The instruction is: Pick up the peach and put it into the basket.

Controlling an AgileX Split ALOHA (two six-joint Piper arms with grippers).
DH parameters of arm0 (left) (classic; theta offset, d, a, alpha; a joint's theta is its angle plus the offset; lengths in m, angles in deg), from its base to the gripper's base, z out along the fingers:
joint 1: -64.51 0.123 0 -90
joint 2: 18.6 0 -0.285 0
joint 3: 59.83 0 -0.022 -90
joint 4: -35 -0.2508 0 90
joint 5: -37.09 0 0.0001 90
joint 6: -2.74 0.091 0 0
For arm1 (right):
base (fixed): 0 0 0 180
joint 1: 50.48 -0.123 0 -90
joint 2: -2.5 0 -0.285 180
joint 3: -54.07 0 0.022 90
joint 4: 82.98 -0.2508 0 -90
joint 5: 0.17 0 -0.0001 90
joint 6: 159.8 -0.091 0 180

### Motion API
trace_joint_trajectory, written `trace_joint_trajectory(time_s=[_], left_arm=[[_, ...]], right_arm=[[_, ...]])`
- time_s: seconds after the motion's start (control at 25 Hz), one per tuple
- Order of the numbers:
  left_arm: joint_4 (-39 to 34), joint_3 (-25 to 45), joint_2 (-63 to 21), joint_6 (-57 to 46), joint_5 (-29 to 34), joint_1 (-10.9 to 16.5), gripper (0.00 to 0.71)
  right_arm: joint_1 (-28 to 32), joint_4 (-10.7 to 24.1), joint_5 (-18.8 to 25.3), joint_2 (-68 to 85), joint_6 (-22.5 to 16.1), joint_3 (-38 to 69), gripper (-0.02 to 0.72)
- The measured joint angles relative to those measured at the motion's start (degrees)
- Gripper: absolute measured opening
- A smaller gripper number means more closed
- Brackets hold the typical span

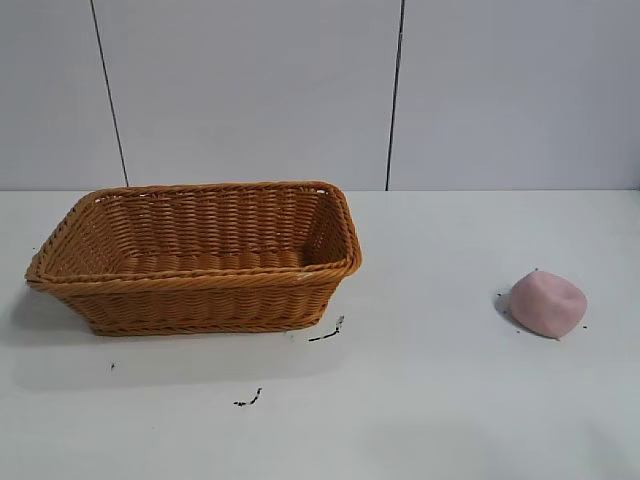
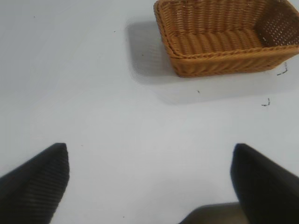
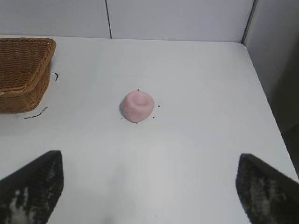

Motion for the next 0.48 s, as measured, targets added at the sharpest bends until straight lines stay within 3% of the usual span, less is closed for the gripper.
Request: trace_joint_trajectory(time_s=[0.48], left_arm=[[0.0,0.0,0.0,0.0,0.0,0.0,0.692]], right_arm=[[0.0,0.0,0.06,-6.3,0.0,-0.59,0.689]])
